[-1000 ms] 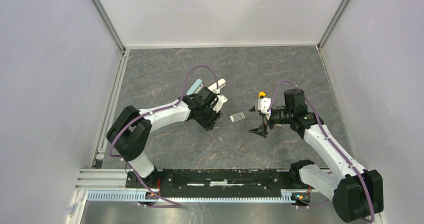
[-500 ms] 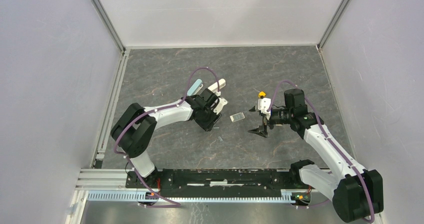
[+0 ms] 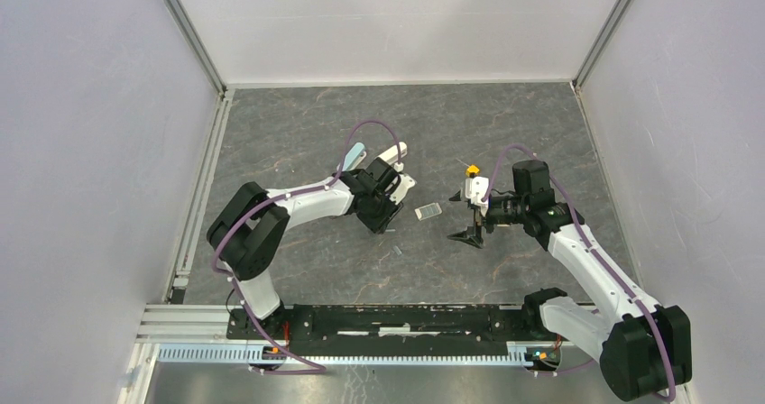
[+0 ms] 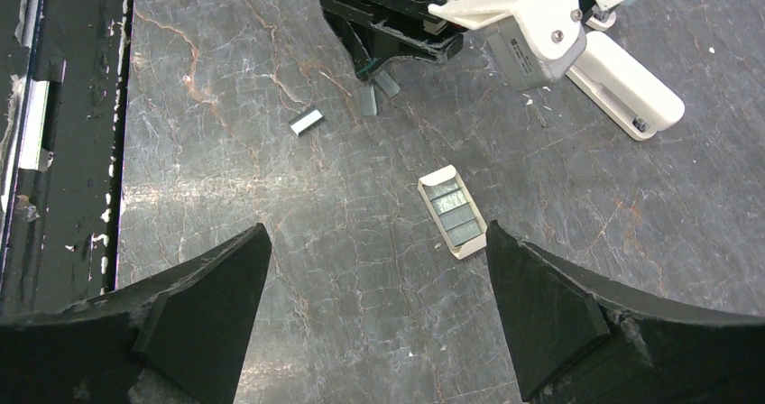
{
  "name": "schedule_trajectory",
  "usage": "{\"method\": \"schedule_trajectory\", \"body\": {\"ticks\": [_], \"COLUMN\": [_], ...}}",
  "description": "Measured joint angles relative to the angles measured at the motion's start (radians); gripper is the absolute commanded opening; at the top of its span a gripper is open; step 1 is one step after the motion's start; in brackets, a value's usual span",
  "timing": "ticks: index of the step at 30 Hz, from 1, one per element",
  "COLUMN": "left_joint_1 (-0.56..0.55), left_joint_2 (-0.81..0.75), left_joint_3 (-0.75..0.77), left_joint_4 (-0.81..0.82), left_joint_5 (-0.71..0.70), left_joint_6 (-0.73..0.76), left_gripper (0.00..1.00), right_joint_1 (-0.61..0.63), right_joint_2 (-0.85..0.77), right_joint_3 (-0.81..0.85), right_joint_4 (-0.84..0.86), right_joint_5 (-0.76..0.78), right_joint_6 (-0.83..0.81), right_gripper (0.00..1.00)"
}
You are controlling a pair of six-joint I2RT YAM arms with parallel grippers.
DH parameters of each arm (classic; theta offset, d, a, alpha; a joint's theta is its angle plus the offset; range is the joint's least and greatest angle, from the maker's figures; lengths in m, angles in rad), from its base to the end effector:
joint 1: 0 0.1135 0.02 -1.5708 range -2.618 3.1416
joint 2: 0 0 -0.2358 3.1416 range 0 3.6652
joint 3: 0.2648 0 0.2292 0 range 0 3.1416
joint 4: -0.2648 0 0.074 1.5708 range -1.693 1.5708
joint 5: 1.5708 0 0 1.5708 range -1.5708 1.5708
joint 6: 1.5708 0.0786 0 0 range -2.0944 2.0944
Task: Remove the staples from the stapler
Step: Pick up the staple from the center of the board.
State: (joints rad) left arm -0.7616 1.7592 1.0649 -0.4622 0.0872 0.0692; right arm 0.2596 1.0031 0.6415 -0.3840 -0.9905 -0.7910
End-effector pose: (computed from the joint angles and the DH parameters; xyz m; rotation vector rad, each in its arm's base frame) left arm 0.2369 -0.2353 0.1103 1.1389 2.5192 -0.3106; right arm 0.1835 0.1168 0.2107 -1.4040 1.4848 0.8079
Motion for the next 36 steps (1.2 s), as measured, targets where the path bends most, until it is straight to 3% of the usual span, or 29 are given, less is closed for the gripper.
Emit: {"method": "schedule_trajectory", "body": {"ticks": [8,20,26,36], "left_joint_1": [0.000,0.000,0.000,0.000], "left_joint_2": [0.015,0.033,0.038,0.037], "left_joint_3": [0.017,0.039,0.043,0.043], "left_joint_4": [0.000,0.000,0.000,0.002], "left_joint_5": [-0.003,-0.003,-0.003,-0.001], "left_joint_6": [0.000,0.000,0.000,0.000], "left_gripper": [0.34,0.34,0.26,0.30], "right_joint_1": [0.000,0.000,0.000,0.000], "right_joint_2": [0.000,0.000,0.000,0.000], "right_joint_3": [0.002,0.007,0.007,0.007], "right_joint_4": [-0.001,-0.008,-0.018,-0.022], "right_joint_5": [0.000,-0.001,-0.002,-0.003], "right_joint_6": [0.000,-0.001,-0.003,-0.005], "right_gripper": [0.96,0.96,0.96,0.96]}}
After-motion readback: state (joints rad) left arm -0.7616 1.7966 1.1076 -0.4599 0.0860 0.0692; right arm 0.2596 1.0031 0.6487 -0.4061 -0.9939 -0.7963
